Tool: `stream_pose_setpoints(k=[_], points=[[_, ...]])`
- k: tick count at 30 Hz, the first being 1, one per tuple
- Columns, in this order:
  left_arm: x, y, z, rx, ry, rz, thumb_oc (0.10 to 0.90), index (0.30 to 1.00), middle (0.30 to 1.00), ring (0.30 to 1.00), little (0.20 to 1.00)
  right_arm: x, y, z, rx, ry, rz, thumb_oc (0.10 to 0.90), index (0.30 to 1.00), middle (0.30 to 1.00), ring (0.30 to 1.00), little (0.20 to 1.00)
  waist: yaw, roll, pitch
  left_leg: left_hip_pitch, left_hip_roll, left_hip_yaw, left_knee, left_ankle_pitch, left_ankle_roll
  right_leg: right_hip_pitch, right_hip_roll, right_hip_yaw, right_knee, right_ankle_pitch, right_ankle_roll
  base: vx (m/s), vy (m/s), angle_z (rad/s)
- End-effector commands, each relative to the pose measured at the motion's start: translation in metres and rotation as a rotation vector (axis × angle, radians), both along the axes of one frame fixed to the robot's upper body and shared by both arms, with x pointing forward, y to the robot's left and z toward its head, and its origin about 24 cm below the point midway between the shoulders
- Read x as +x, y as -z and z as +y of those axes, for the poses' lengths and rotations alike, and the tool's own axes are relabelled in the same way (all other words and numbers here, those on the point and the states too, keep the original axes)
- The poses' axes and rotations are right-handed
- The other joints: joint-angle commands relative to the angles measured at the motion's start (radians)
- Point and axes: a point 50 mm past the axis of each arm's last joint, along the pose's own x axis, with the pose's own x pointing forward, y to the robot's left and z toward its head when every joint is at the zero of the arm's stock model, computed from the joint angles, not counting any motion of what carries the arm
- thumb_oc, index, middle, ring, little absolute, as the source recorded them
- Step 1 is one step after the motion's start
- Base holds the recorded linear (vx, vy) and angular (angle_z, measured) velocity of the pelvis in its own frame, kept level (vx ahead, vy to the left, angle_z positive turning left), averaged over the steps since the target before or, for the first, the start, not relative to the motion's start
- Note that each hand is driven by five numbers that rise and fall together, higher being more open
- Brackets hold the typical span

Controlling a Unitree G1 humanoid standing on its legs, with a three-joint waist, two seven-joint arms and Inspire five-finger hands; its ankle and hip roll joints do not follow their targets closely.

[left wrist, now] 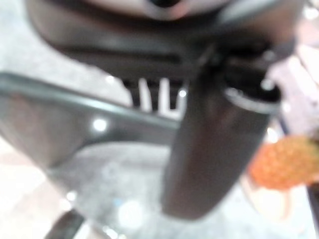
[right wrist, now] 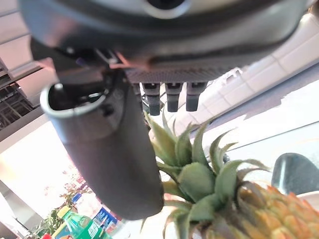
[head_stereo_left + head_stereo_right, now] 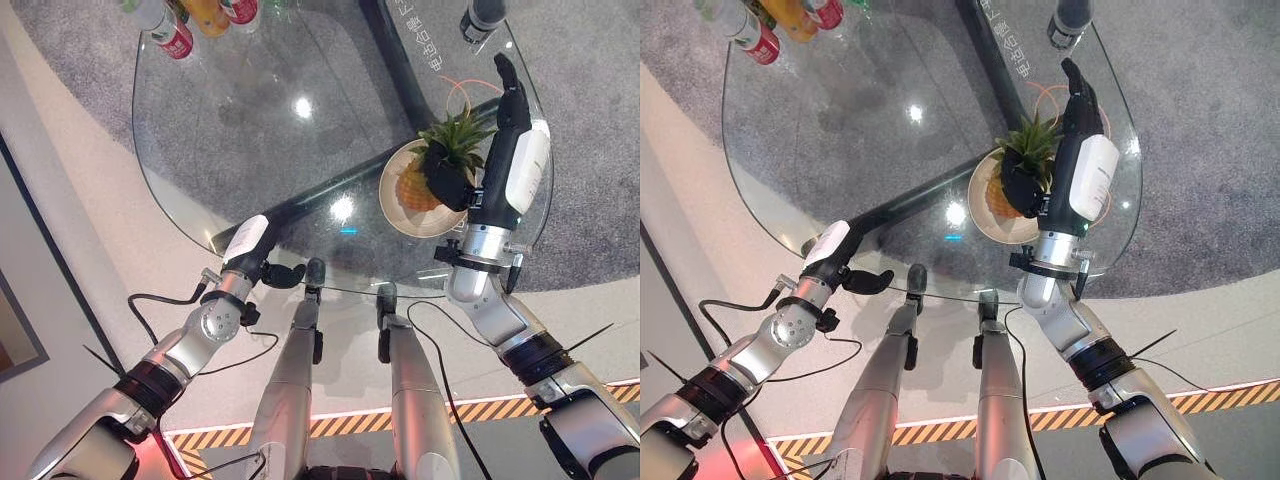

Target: Pick up the fruit to the plate

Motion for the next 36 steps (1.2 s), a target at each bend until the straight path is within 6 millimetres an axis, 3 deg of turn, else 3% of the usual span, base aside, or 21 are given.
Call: stream_pose_setpoints(k=[1, 20, 36], points=[[-0.006, -0.025, -0.016, -0.088, 0.071, -0.145, 0.8, 0.9, 0.9, 0.9, 0.9, -0.016, -0.036, -0.005, -0.02, -0.02, -0.201, 0.8, 0.9, 0.9, 0.9, 0.9, -0.028, 0.013, -0.027, 0.049, -0.105, 0.017, 0.139, -0.187, 0.1, 0.061, 0.029, -0.06, -0.219, 0.159, 0.052, 0.0, 0.0, 0.0], [-0.01, -0.016, -0.014, -0.09, 0.06, -0.115, 0.8, 0.9, 0.9, 0.9, 0.9, -0.022, -0.034, -0.002, -0.013, -0.046, -0.2, 0.8, 0.9, 0.9, 0.9, 0.9, -0.031, 0.005, -0.027, 0.14, -0.102, 0.012, 0.112, -0.181, 0.098, 0.154, 0.028, -0.058, -0.239, 0.152, 0.051, 0.0, 0.0, 0.0], [-0.018, -0.003, -0.01, -0.11, 0.043, -0.084, 0.8, 0.9, 0.9, 0.9, 0.9, -0.035, -0.043, 0.003, 0.002, -0.142, -0.226, 0.8, 0.9, 0.9, 0.9, 0.9, -0.03, -0.01, -0.027, 0.279, -0.102, -0.007, 0.076, -0.182, 0.094, 0.302, 0.022, -0.059, -0.267, 0.134, 0.051, 0.0, 0.0, 0.0]])
